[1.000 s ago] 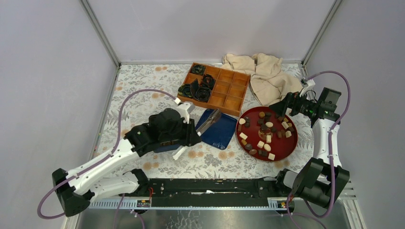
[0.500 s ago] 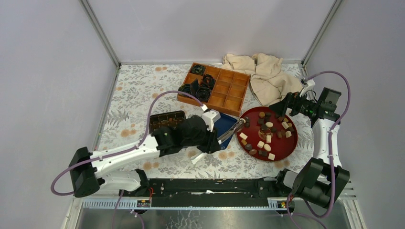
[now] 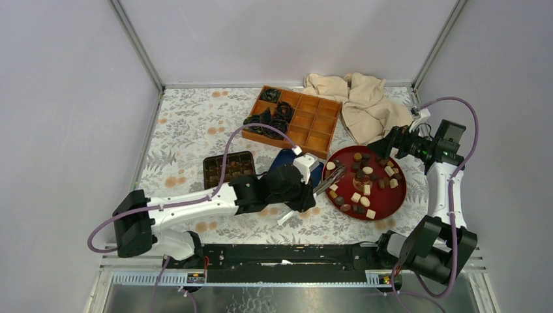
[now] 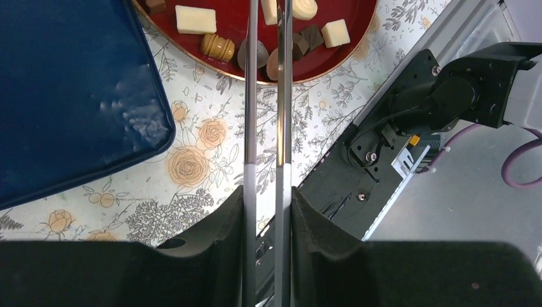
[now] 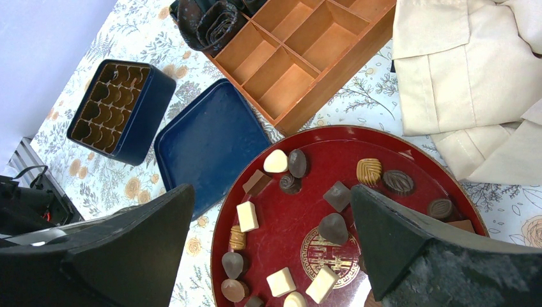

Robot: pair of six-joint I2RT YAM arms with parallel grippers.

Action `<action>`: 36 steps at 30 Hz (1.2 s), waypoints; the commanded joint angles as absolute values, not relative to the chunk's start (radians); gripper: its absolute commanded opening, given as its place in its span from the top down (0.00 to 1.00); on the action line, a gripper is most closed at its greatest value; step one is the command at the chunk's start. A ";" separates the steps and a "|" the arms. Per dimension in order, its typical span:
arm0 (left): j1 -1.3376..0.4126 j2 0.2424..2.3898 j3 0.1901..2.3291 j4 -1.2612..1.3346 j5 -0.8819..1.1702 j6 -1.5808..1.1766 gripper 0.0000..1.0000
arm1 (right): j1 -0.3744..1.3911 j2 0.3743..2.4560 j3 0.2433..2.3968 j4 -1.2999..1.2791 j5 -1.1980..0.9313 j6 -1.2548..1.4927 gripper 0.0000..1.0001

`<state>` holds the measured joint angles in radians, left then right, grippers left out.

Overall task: Pack the chocolate
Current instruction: Pick up the fake chocolate from the plate.

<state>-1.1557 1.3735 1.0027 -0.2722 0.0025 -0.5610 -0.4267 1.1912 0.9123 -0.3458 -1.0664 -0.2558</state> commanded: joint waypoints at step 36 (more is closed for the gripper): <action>-1.229 1.619 1.190 -0.164 -0.195 -0.492 0.67 | -0.432 1.181 0.933 -0.320 -1.086 -0.271 0.00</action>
<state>-1.2213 1.5990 1.1370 -0.2516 -0.1486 -0.5163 -0.4267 1.1912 0.9123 -0.3462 -1.0660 -0.2569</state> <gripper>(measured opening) 0.335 0.994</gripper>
